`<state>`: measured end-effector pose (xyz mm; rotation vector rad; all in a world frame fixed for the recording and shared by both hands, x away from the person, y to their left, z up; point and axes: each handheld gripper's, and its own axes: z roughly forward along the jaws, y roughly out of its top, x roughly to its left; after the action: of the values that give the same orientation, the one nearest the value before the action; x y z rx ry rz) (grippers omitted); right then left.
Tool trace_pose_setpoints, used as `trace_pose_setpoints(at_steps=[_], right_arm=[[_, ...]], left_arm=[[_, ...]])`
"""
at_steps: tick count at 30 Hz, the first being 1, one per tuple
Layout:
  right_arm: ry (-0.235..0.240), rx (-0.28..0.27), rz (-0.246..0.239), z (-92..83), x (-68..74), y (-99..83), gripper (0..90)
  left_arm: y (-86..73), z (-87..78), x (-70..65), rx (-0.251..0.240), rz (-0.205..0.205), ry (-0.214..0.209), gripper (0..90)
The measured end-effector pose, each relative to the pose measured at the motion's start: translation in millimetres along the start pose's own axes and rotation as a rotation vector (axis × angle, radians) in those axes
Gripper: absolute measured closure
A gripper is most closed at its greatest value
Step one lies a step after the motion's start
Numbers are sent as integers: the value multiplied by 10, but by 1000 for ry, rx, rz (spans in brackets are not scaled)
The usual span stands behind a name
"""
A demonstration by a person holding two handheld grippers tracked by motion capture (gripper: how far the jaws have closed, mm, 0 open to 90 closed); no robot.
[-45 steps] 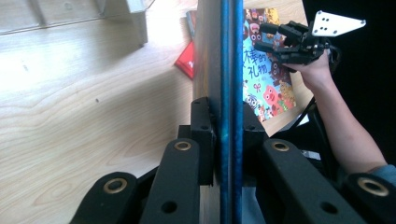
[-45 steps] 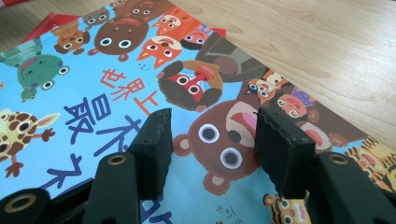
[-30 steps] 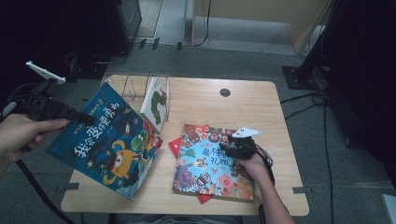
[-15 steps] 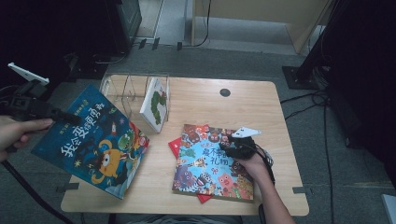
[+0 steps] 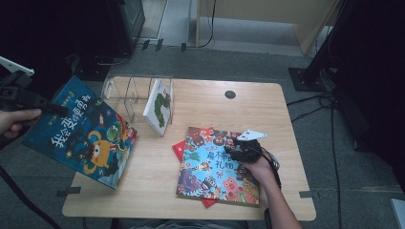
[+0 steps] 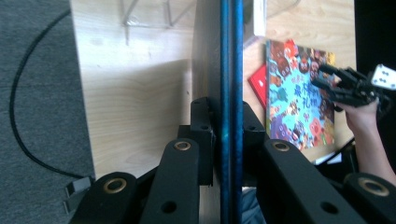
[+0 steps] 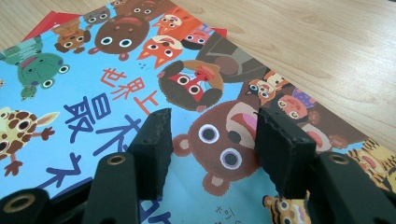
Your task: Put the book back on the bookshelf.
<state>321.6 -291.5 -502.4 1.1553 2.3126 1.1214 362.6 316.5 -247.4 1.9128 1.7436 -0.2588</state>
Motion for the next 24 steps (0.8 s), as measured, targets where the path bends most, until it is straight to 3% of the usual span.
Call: trace_pose_setpoints(at_steps=[17,24], right_arm=[[-3,-1,-5,1,3,-1,459],[-1,-1,-1,3,-3,1,464]], left_arm=[[374,-115,107,-59,-78,30,817],[578,-54,82,-70,-72,34,819]])
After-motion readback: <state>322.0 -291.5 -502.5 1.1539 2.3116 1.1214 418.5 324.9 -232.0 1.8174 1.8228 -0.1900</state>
